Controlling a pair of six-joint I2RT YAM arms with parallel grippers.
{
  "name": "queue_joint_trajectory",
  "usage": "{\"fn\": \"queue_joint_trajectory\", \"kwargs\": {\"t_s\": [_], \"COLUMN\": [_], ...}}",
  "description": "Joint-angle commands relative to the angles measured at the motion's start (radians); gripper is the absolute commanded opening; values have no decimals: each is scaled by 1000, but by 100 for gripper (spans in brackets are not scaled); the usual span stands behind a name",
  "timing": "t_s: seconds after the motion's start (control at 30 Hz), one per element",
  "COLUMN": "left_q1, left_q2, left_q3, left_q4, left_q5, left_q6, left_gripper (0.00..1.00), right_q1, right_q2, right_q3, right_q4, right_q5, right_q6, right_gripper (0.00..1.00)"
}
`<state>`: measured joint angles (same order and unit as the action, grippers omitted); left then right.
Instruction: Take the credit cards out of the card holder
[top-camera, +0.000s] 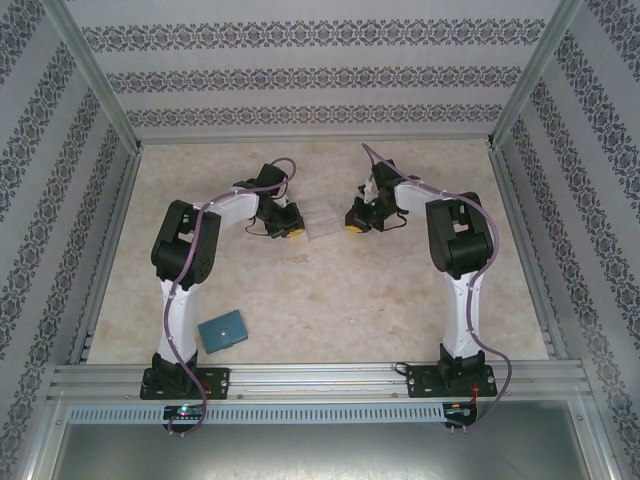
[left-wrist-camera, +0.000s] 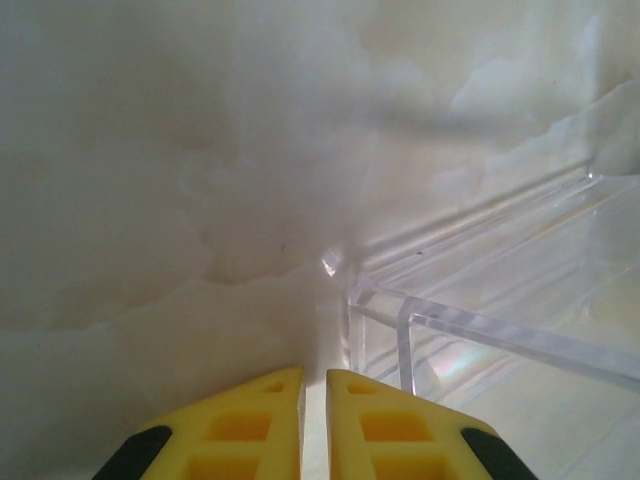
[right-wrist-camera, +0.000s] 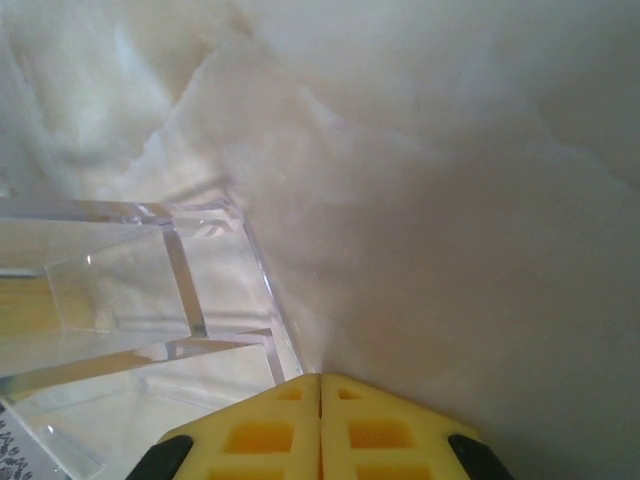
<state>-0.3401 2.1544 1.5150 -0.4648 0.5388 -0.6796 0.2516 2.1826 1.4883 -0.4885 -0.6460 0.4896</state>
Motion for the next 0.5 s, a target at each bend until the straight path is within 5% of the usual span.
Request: {"fn": "queue_joint_trajectory", "kwargs": {"t_s": [0.0,0.47], "left_q1": [-8,-6], "left_q2": [32,48], "left_q3": [52,103], "left_q4": [-98,-188], "left_q5": [-11,-49], "left_q6": [68,133], "left_gripper": [13,13], "right_q1": [38,89], "right_q2": [-38,-119], "right_q3": [-57,-167], "right_q4": [10,23], "right_q5": [-29,31], "right_q6": [10,28], "right_gripper": [9,10]}}
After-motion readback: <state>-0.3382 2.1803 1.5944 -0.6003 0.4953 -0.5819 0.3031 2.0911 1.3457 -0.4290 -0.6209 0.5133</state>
